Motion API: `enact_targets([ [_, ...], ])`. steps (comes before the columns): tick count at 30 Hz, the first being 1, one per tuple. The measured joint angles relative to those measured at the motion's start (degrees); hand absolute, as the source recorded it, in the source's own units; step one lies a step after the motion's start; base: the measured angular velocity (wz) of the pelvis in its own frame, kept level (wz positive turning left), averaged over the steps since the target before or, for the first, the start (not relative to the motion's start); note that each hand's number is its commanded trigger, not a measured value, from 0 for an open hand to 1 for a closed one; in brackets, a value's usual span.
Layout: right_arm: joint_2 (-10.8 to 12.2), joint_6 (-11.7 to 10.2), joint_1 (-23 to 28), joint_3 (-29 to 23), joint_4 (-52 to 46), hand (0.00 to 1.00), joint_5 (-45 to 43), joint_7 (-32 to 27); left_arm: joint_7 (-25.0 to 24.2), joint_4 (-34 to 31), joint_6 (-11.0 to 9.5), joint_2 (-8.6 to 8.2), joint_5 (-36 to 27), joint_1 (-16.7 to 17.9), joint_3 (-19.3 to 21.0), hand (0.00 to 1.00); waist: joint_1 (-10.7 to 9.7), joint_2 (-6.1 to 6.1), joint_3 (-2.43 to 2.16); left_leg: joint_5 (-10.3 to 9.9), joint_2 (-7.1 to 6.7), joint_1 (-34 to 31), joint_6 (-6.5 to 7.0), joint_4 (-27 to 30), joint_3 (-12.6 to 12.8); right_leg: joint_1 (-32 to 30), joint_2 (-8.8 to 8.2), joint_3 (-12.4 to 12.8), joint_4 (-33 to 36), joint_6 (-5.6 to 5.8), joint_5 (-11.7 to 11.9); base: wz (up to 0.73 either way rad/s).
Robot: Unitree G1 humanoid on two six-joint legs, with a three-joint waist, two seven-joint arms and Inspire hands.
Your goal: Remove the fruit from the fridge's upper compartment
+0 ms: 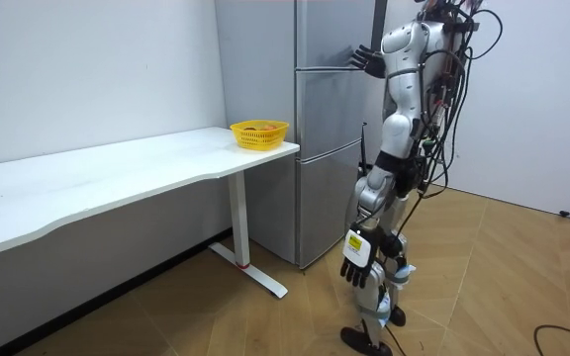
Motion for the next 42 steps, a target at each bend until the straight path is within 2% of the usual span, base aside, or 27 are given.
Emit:
enact_targets([
  [4,0.00,1.13,-0.05,-1.46,-0.61,0.00,0.40,-0.59,-0.09,0.08,-0.31,-0.14,-0.01,-0.21,0.85,0.00,-0.10,0.34,0.09,-0.01,-0.03,0.07,0.01,-0.14,0.34,-0.09,0.03,0.26,-0.03,0.01,0.00,0.00],
  [11,-0.04,1.26,-0.08,-2.20,-2.96,0.00,1.24,-2.24,0.70,-0.04,-0.31,-0.24,0.10,-1.10,1.74,0.00,-1.63,2.00,-0.26,0.00,-0.04,0.28,0.01,-0.26,0.54,-0.21,0.07,0.80,-0.08,0.01,0.00,0.00],
  [15,-0.23,3.04,-0.07,-5.49,-2.98,0.00,1.35,-3.58,1.86,-0.26,-0.50,-0.24,0.12,-1.17,3.55,0.00,-2.88,1.79,-0.07,0.01,-0.04,0.34,0.01,-0.32,0.65,-0.19,0.07,0.87,-0.22,0.04,-0.11,0.00],
  [22,-0.30,3.32,1.06,-10.62,-2.39,0.00,4.95,-4.90,2.17,-0.75,-0.54,-0.06,0.31,-1.39,3.89,0.00,-5.04,1.23,0.12,0.01,0.01,1.23,0.01,-1.12,2.56,-0.28,0.21,2.57,-0.96,0.20,-0.23,-0.12],
  [28,-0.30,3.31,4.64,-12.97,-2.20,0.00,6.31,-7.75,3.19,-1.79,-0.59,0.54,0.39,-1.72,3.90,0.00,-7.27,1.42,0.18,0.00,0.01,1.43,0.00,-1.24,4.00,-0.54,0.34,3.91,-1.14,0.26,-0.24,-0.13],
  [32,-0.29,3.32,6.44,-13.02,0.79,0.00,5.20,-8.64,3.21,-3.23,-0.76,0.59,0.27,-1.82,3.96,0.00,-7.46,1.99,0.05,0.00,0.32,1.70,0.00,-1.30,6.19,-1.17,0.98,6.55,-0.91,0.25,0.17,-0.28],
  [36,-0.28,3.37,9.26,-13.13,4.25,0.00,4.65,-9.61,3.20,-3.21,-0.83,0.63,0.19,-1.88,3.96,0.00,-7.51,2.33,-0.04,0.00,0.38,2.17,0.00,-1.37,7.17,-1.16,1.13,7.43,-0.88,0.23,0.19,-0.18],
  [37,-0.27,3.38,10.67,-13.15,4.93,0.00,3.67,-10.09,3.20,-3.26,-0.79,0.63,0.25,-1.93,3.96,0.00,-7.59,2.08,0.11,0.00,0.39,2.19,0.00,-1.42,7.27,-1.17,1.13,7.52,-1.01,0.23,0.19,-0.06],
  [39,-0.17,3.37,12.49,-13.08,7.64,0.00,2.32,-10.35,3.21,-3.44,-0.73,0.63,0.20,-2.06,3.92,0.00,-7.59,2.18,-0.01,-0.01,0.37,2.19,-0.01,-1.43,7.28,-1.12,1.10,7.49,-1.09,0.23,0.18,0.00],
  [40,-0.06,3.37,13.17,-12.95,11.02,0.00,0.09,-10.56,3.18,-3.36,-0.63,0.63,0.20,-2.37,3.78,0.00,-7.59,2.44,-0.14,-0.02,0.34,2.12,-0.02,-1.42,7.28,-1.15,1.06,7.52,-1.13,0.26,0.17,0.00],
  [42,0.43,3.56,13.82,-12.54,16.02,0.00,-3.75,-10.72,3.15,-3.49,-0.46,0.63,0.22,-2.54,2.97,0.00,-7.57,2.34,-0.08,-0.02,0.30,2.10,-0.02,-1.44,7.22,-1.15,1.00,7.50,-1.13,0.27,0.16,0.00],
])
